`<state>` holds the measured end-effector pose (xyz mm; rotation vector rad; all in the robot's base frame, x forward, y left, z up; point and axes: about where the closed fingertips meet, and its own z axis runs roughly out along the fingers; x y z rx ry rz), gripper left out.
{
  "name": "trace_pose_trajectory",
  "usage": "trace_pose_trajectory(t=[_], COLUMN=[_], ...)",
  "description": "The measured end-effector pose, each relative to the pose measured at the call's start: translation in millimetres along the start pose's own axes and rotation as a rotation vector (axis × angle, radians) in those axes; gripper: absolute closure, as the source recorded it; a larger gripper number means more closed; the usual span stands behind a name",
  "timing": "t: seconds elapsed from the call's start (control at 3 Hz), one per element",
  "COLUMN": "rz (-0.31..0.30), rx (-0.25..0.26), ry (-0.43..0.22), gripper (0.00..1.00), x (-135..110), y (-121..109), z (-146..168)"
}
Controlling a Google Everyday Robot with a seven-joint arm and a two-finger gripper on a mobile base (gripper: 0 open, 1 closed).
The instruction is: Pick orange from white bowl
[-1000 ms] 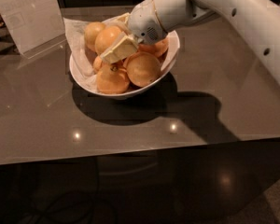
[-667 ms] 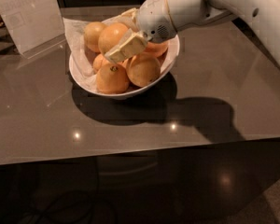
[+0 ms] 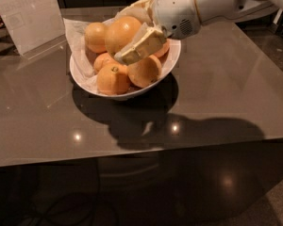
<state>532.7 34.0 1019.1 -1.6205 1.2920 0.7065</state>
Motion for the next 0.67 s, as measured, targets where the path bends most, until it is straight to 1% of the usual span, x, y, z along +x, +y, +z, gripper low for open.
trace_pose_trajectory(t=[0.33, 0.67], rz=[-0.024, -0.021], rx=[0.063, 0.069], ry=[-0.018, -0.016], gripper=[1.00, 1.00], x=[-26.7, -25.9], y=[46.4, 46.9], z=[-46.4, -49.5])
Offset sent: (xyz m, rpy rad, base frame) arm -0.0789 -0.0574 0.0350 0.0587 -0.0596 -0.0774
